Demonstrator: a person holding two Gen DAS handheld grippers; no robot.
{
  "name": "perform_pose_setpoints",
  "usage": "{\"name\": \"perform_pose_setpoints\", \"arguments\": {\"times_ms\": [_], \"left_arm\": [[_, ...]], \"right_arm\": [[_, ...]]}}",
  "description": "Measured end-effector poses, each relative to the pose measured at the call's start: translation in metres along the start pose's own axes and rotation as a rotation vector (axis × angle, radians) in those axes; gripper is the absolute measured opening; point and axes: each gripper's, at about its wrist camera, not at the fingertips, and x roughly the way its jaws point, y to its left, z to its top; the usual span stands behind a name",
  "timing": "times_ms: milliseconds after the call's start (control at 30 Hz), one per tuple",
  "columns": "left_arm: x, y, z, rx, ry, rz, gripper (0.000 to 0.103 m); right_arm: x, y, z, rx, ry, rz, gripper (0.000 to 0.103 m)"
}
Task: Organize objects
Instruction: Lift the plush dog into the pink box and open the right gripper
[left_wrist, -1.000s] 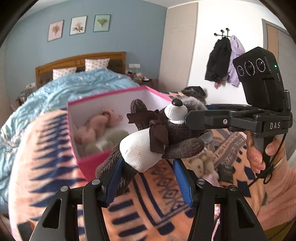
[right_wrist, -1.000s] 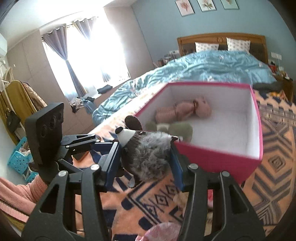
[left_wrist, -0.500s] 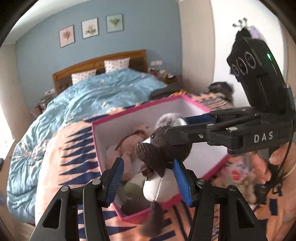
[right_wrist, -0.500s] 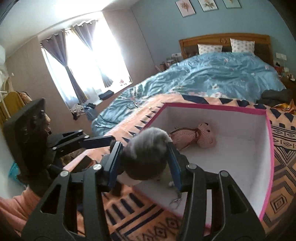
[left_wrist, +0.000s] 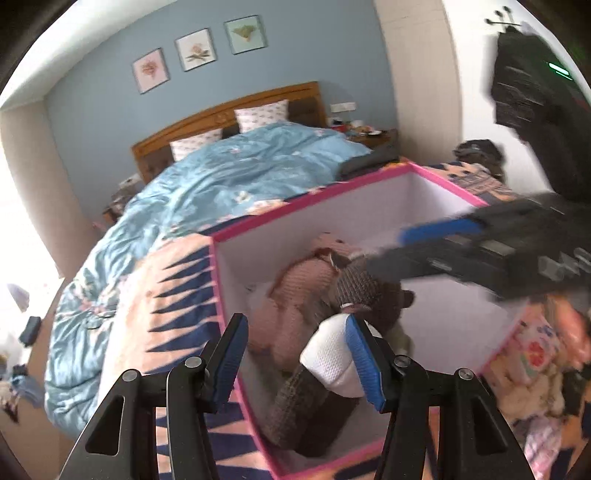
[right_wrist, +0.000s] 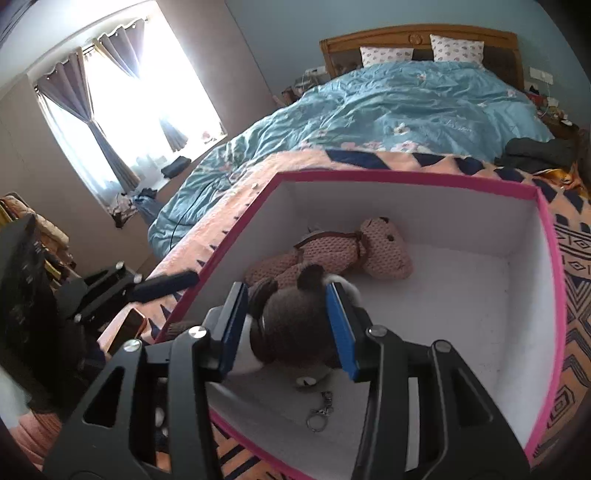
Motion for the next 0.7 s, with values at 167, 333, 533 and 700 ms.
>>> {"name": "perform_pose_setpoints", "arguments": {"times_ms": [167, 333, 533, 700], "left_arm": [[0.009, 0.014, 0.010, -0.077, -0.010, 0.077, 0.057], [-0.009, 0.025, 0.008, -0.146, -0.069, 0.028, 0.058], [-0.046, 0.009, -0.004, -0.097, -0.145, -0.069, 0.064], [-0.051, -0.027, -0.021, -0.004, -0.109, -0.243, 0.065]], "right_arm": [[-0.008, 0.001, -0.012, -0.018, 0.017, -0.001, 0.049], [-0.010, 0.006, -0.025, -0.054, 0.042, -0.002, 0.049], [-0.027, -0.015, -0.043, -0.024, 0.051, -0.033, 0.057], [-0.038, -0.038, -0.062, 0.018, 0.120, -0.058, 0.058]]}}
